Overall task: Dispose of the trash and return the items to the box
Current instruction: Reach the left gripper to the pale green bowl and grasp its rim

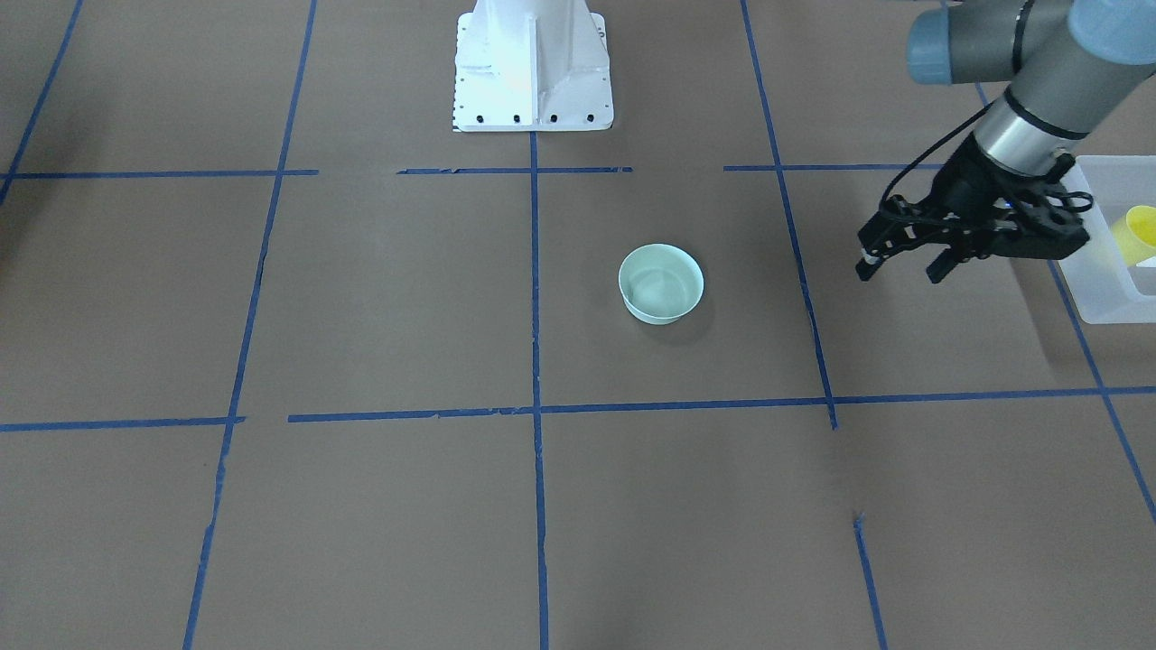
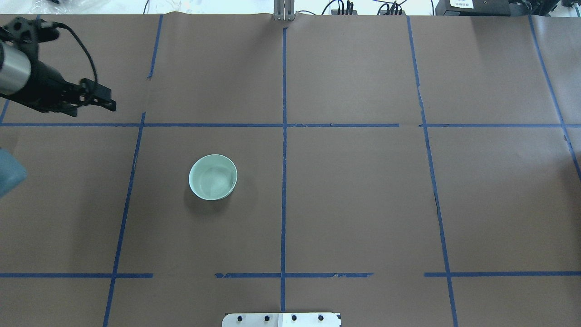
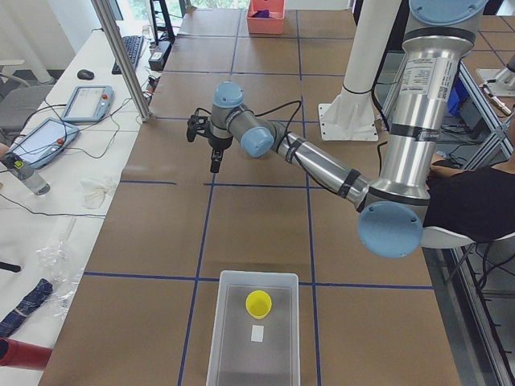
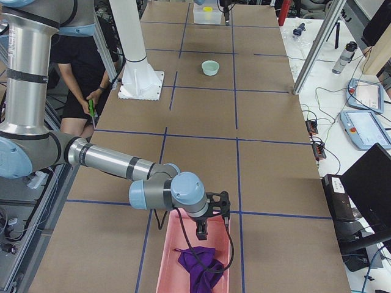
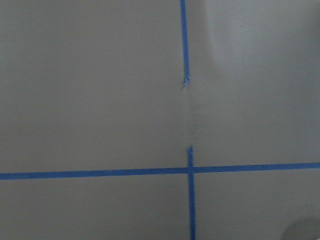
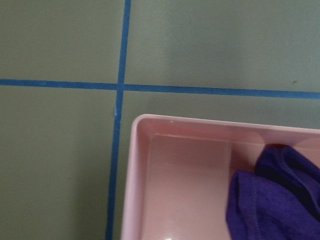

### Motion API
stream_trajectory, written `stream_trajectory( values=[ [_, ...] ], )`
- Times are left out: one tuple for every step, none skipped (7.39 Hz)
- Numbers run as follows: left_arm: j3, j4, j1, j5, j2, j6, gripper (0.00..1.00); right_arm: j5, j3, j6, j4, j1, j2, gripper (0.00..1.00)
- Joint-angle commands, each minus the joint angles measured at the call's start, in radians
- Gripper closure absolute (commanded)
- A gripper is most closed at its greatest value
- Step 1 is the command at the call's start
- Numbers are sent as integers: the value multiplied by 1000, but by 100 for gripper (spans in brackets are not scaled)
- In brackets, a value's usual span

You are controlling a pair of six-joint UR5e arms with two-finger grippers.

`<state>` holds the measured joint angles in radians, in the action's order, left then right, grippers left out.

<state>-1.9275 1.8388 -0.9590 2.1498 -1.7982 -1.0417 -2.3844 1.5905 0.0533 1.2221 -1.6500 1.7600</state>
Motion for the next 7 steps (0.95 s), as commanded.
stream_trajectory(
  values=[
    [22,23,185,-114,-68,-229,0,-12,92,216,2,111,-2,0],
    [54,23,248,-169,-104,-289,0,-18,114,232,8,125,-1,0],
    [95,42,299,-209,-118,-316,0,-19,146,232,57,133,-7,0],
    [129,83,327,-231,-118,-345,0,-18,151,232,62,134,-20,0],
    [160,95,360,-244,-118,-356,0,-27,154,234,56,144,-25,0],
    [163,96,379,-252,-116,-362,0,-30,152,234,51,144,-34,0],
    [183,97,402,-252,-119,-368,0,-32,160,234,50,142,-48,0]
  ],
)
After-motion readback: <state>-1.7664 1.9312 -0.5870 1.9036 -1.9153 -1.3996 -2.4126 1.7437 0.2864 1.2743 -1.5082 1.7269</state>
